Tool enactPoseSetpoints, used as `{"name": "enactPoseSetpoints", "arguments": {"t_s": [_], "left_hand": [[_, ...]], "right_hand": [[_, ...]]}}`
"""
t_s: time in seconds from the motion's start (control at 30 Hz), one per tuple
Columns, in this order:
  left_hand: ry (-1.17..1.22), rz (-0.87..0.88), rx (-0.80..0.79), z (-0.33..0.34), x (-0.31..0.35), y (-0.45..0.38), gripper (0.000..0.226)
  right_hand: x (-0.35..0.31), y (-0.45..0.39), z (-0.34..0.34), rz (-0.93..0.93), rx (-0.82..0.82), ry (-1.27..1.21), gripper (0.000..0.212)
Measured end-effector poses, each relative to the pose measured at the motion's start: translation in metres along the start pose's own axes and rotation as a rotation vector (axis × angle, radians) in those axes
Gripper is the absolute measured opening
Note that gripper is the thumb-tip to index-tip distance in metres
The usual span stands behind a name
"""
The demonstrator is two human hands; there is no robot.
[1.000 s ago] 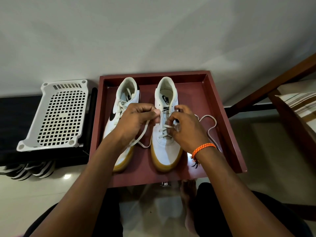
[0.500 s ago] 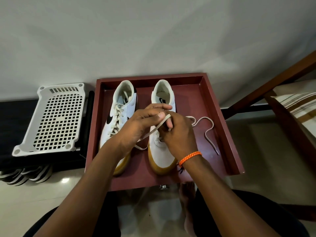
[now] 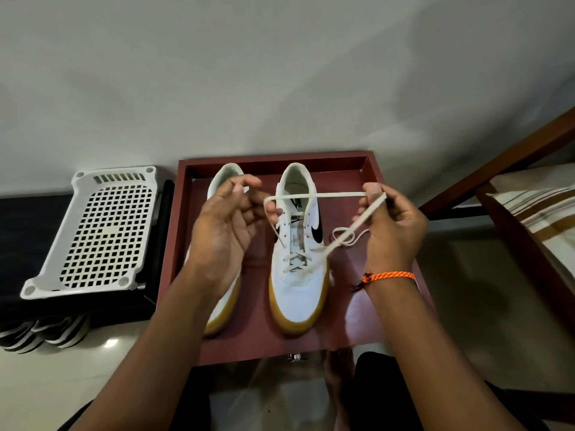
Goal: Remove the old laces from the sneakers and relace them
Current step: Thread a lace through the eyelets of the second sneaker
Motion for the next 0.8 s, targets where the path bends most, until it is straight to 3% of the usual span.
{"name": "enactPoseSetpoints", "arguments": {"t_s": [0.1,0.17,0.23,0.33,0.43,0.5,0.67,0.8], "left_hand": [[0.082,0.017,0.267,-0.018,0.006,-0.003,0.022],[-0.154,0.007,0.536,-0.035,0.002,-0.001,0.024],[-0.510,0.040,0.628,-0.040,-0.002,0.002,0.024],[-0.888,0.262,0.438,-0.018,-0.005,0.004,0.022],[-0.759,0.311,0.013,0.012,-0.021,0.006,0.023],[-0.693,0.246,-0.117,0.024,-0.033,0.010,0.028],[-0.616,0.050,0.027,0.018,-0.047,0.008,0.030],[-0.559,-0.092,0.030,0.014,-0.043,0.003,0.028]], "right_hand": [[0.008,-0.004,-0.005,0.135,0.043,-0.130,0.013],[0.011,-0.004,-0.006,0.172,0.053,-0.168,0.011],[0.012,-0.001,-0.002,0.205,-0.015,-0.203,0.007],[0.008,0.016,0.021,0.267,-0.304,-0.175,0.009],[0.006,0.039,0.042,0.159,-0.644,0.016,0.010],[0.008,0.050,0.048,0.090,-0.750,0.127,0.011],[0.011,0.047,0.044,0.011,-0.649,0.205,0.012],[0.012,0.030,0.034,0.036,-0.507,0.161,0.011]]}}
Point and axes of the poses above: each hand's wrist, its own y-axis away from the middle knuckle, its own z-axis out of the palm, x = y × z, the point moved 4 cm from there along -y, towards the middle knuckle, and after that the axes turned 11 degrees about y, right-handed, at the moved point
